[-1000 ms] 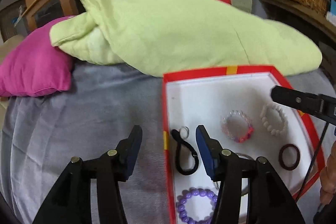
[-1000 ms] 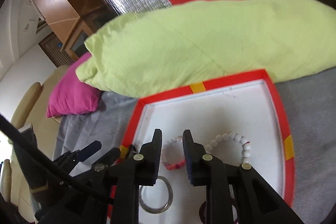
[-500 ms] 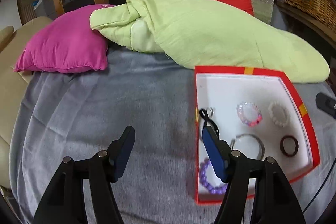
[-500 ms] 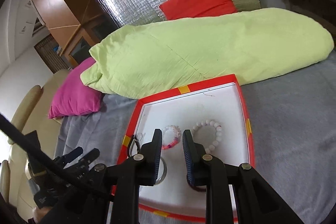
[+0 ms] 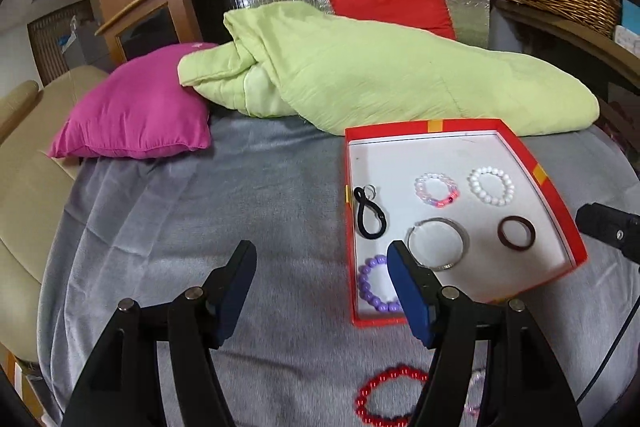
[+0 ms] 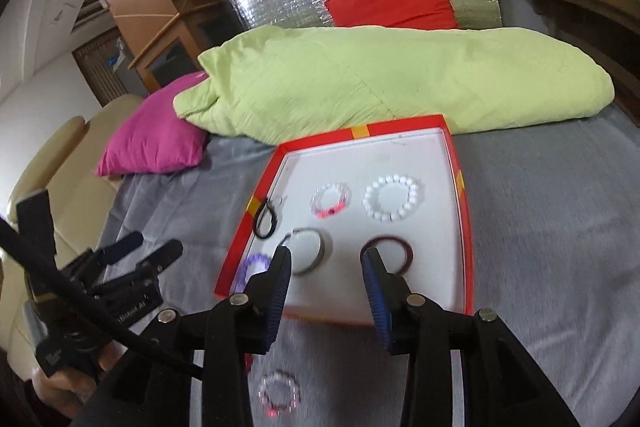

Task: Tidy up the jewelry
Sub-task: 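Lift both open tools away from the tray toward the remaining bracelets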

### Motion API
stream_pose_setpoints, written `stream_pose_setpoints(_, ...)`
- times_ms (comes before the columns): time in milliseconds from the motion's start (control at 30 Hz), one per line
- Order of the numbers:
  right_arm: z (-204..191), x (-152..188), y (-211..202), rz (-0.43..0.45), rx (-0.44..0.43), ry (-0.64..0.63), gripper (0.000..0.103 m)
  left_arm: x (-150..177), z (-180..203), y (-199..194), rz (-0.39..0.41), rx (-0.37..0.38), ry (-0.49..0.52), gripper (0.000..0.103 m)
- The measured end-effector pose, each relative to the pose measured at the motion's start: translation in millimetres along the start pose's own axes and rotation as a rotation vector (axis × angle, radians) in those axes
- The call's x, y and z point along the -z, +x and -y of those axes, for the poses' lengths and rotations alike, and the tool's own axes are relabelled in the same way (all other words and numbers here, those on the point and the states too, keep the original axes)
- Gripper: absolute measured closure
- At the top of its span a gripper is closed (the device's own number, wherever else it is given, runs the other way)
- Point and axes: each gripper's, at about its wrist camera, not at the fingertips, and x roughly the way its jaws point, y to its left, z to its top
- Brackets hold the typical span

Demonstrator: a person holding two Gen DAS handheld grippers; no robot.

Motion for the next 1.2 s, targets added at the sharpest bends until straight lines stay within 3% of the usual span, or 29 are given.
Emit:
stream_pose_setpoints(633,-12.1,56.1,-9.7,-0.108,-0.025,-0.045,0.063,44.6,-4.6,-20.3,-0.023,-0.021,0.009,0.034)
stream_pose_setpoints(967,-5.5,66.2,2.9,-0.169,-0.032,-0.055,0.063,72.5,-13.4,-4.6,-0.133,-0.031,0.035,0.034)
stream_pose_setpoints(1200,-12.8,71.2,10.5,-0.200,-0.054,-0.075,0.063,80.3,-18.8,3.5,-0.157,-0.050,0.063,0.034)
